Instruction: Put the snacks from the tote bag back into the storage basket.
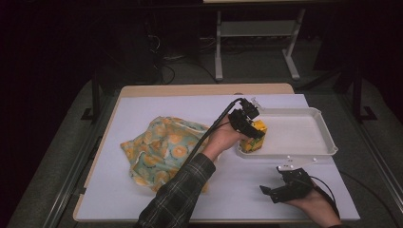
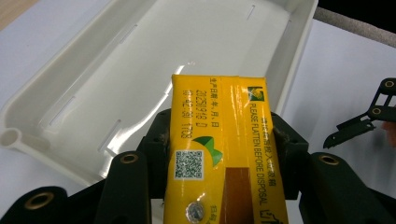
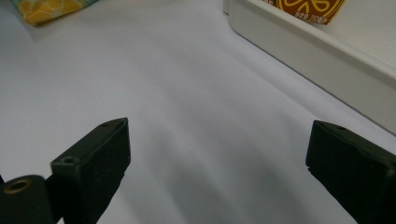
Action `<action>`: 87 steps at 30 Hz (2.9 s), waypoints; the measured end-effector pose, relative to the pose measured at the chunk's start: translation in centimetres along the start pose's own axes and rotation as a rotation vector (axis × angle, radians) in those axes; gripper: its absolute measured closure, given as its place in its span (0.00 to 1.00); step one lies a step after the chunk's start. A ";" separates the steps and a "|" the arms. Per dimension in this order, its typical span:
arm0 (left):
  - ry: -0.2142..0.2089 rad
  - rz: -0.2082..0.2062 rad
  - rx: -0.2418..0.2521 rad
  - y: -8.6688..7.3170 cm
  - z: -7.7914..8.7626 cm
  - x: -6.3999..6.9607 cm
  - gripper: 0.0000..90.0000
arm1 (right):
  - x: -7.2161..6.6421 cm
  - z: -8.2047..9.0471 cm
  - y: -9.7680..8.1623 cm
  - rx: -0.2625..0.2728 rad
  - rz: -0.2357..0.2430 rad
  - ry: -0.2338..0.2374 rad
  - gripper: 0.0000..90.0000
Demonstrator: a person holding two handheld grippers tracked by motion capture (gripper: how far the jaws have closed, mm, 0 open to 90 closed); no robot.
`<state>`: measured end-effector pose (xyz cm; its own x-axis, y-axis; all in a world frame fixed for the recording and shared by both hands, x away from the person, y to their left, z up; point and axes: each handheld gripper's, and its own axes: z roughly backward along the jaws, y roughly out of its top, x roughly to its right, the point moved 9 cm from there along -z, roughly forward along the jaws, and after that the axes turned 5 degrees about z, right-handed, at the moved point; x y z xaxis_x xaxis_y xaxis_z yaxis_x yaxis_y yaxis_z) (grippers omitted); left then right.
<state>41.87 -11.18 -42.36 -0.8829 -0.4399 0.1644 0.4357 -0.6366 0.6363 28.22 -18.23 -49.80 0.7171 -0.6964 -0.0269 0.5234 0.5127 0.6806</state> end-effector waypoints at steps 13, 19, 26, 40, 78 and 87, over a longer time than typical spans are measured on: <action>0.014 -0.011 -0.034 -0.7 -0.9 -0.3 0.57 | 0.0 0.0 0.0 0.002 0.002 -0.002 0.07; 0.015 -0.001 -0.028 -0.9 -1.2 -0.2 0.57 | 0.0 0.0 0.0 -0.001 -0.001 -0.002 0.07; 0.011 -0.005 -0.032 -1.1 -1.1 -0.3 0.56 | 0.0 0.0 0.0 -0.001 0.000 -0.001 0.07; -0.006 -0.002 -0.004 -1.1 0.3 -0.4 0.35 | -0.1 0.0 0.0 -0.002 -0.001 -0.001 0.07; 0.096 0.056 0.030 -11.6 12.3 -2.9 0.24 | -0.2 -0.3 -0.1 -0.029 0.010 -0.005 0.07; 0.126 0.092 0.050 -14.9 14.1 -3.6 0.19 | -0.2 -0.3 -0.1 -0.029 0.010 -0.007 0.07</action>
<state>36.14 8.78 -41.81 -0.8092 -0.5731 0.1297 0.5016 -0.5588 0.6603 28.17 -18.00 -50.11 0.7193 -0.6945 -0.0154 0.5297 0.5340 0.6590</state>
